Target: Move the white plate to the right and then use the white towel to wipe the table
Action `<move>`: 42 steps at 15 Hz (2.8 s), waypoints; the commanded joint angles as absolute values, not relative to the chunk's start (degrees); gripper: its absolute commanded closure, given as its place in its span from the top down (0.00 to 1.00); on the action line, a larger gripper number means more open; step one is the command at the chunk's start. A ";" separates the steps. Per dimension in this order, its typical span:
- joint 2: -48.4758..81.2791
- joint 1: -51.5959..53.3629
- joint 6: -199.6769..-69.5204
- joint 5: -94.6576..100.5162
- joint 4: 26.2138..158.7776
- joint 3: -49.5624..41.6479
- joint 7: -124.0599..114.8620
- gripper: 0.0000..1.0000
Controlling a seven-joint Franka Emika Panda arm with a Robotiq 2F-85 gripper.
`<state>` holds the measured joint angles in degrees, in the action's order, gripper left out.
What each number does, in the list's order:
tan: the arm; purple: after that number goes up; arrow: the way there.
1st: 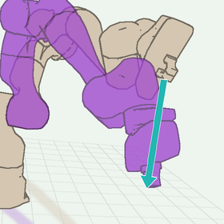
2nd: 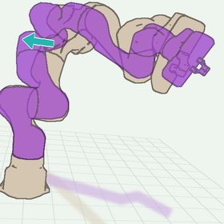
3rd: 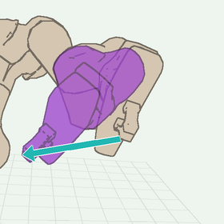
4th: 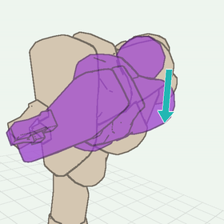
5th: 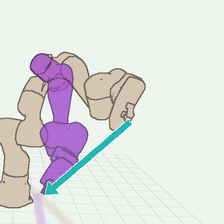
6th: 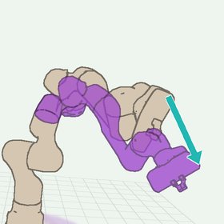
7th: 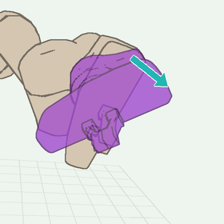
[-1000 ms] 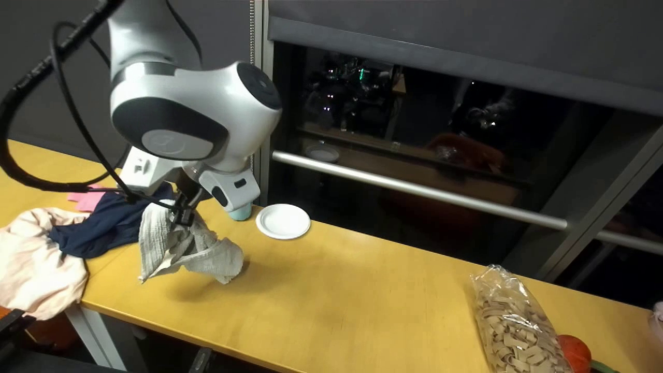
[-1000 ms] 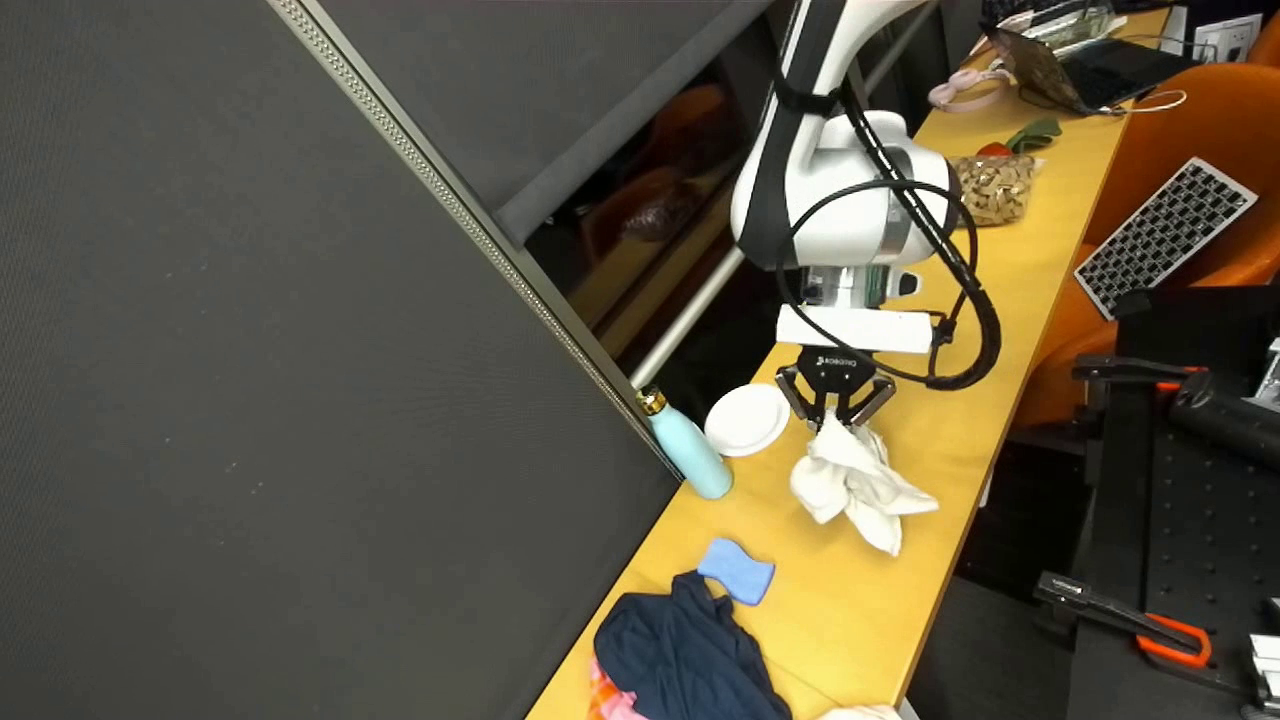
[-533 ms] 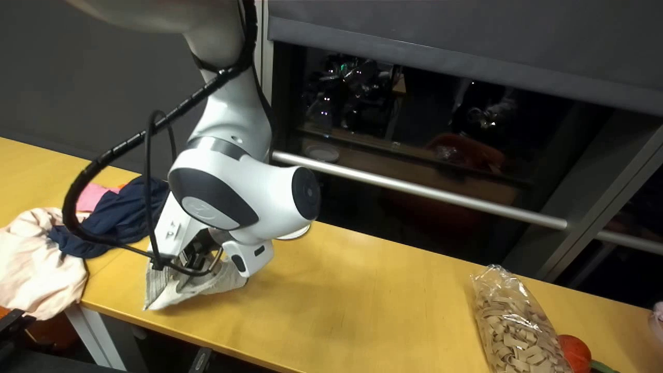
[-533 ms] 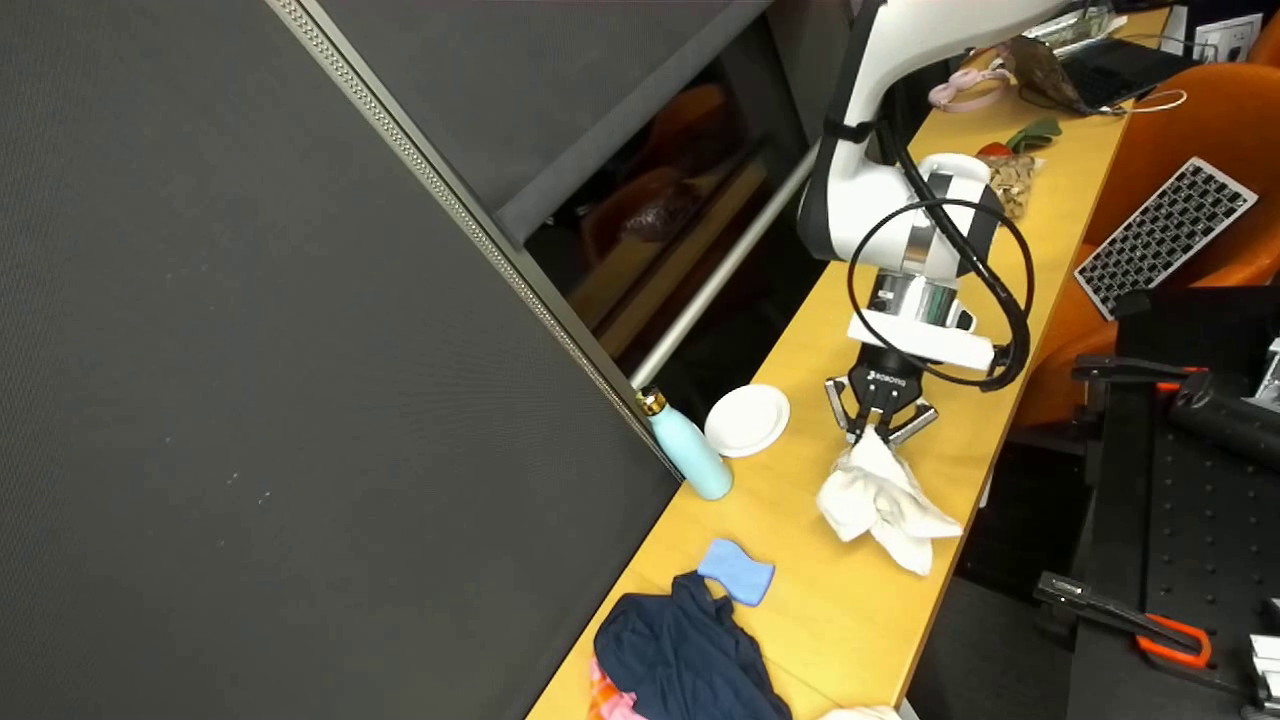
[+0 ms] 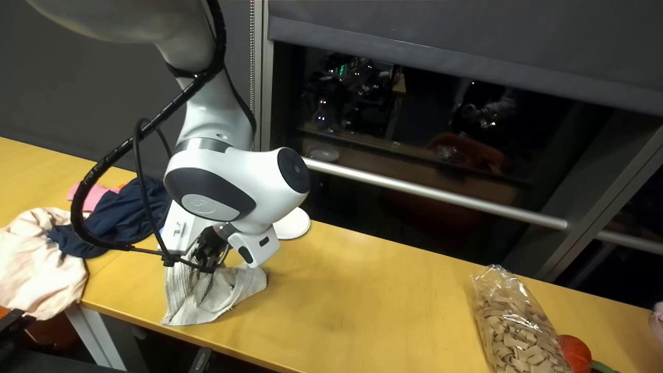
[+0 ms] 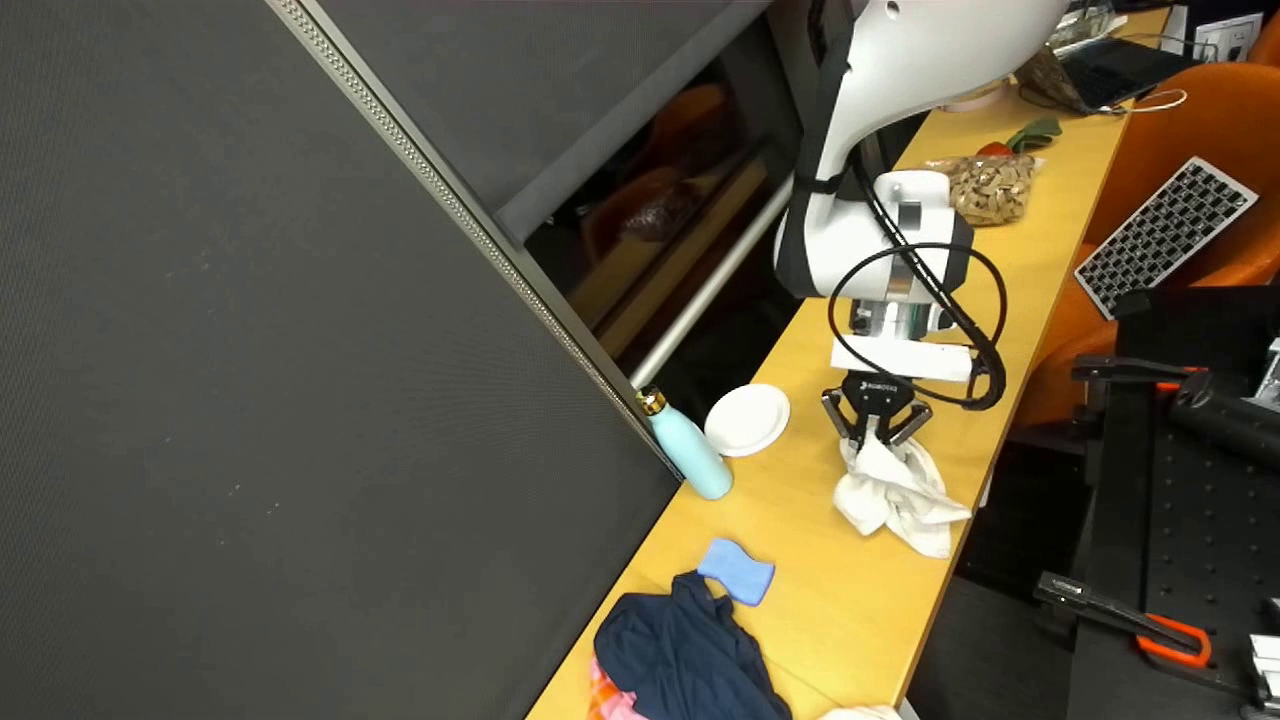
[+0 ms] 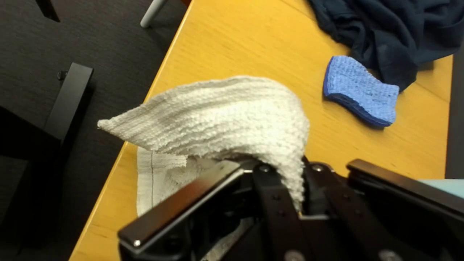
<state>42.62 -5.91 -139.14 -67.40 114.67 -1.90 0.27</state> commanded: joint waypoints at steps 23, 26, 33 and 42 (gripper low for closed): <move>52.51 4.25 -160.72 -34.44 111.69 -8.65 -32.92 1.00; 55.21 4.97 -163.00 -33.50 108.98 -8.40 -33.68 0.65; 58.91 6.28 -163.80 -33.20 104.42 -7.03 -36.26 0.13; 60.98 7.63 -163.59 -33.39 102.70 -4.64 -38.55 0.00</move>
<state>59.41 6.54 -163.60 -34.94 104.99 -6.19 -35.67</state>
